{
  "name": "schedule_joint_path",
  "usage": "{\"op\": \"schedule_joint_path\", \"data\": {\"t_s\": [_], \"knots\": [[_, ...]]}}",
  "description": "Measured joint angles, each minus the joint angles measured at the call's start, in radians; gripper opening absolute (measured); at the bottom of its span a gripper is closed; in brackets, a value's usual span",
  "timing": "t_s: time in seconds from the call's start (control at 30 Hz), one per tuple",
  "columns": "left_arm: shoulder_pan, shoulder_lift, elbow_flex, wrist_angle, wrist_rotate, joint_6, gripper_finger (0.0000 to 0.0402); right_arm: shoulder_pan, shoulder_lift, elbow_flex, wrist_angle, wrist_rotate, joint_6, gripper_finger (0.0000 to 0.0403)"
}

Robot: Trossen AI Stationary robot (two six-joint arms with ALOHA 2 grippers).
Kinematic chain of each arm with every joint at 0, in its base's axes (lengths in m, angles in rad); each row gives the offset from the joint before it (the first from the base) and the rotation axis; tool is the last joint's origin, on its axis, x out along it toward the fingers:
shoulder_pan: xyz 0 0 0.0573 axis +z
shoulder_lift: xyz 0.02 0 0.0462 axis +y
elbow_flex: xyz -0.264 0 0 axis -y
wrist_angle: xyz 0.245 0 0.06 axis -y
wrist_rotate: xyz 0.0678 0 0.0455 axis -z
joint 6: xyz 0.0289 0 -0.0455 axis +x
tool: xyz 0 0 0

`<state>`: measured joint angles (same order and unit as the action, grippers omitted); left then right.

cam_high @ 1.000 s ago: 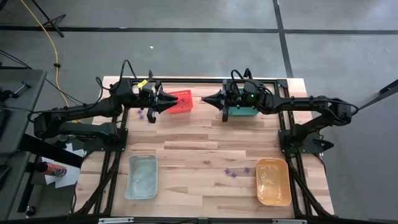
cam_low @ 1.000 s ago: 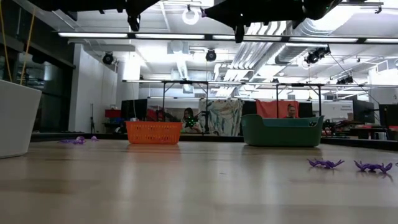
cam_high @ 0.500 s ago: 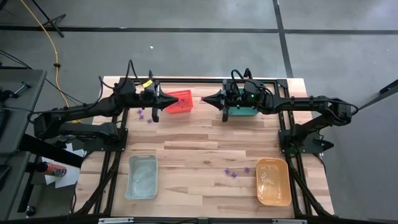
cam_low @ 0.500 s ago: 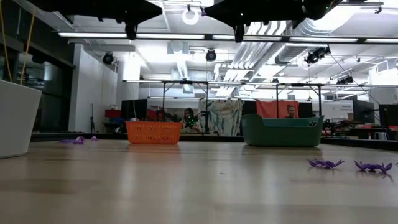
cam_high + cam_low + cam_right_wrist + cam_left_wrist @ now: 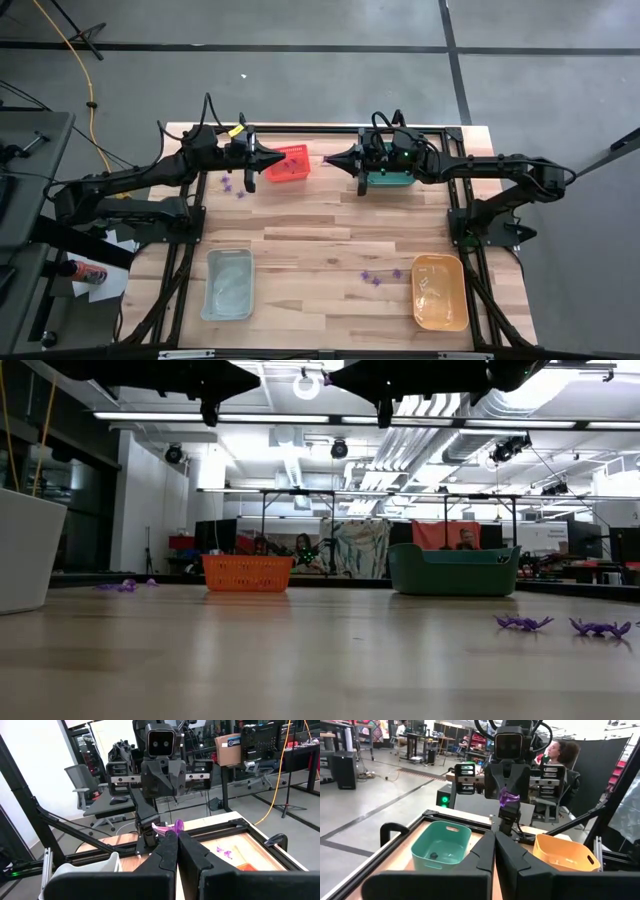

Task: Sort Halloween decoration
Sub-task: Put the purple witch hat toy into the orange bin

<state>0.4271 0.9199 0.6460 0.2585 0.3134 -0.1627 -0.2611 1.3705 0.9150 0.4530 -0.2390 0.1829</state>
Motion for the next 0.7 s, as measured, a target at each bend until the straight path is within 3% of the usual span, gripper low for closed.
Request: {"op": "schedule_joint_path", "data": {"t_s": [0.27, 0.47, 0.7], "knots": [[0.056, -0.097, 0.001, 0.004, 0.002, 0.041, 0.0000, -0.003, 0.070, 0.042, -0.037, 0.054, 0.122, 0.0000], [0.140, -0.190, 0.002, 0.002, -0.010, 0.012, 0.0000, -0.019, 0.307, 0.273, -0.120, 0.067, 0.081, 0.0000], [0.163, -0.238, 0.002, -0.002, -0.010, -0.026, 0.0000, -0.058, 0.621, 0.597, -0.322, 0.173, 0.215, 0.0000]]}}
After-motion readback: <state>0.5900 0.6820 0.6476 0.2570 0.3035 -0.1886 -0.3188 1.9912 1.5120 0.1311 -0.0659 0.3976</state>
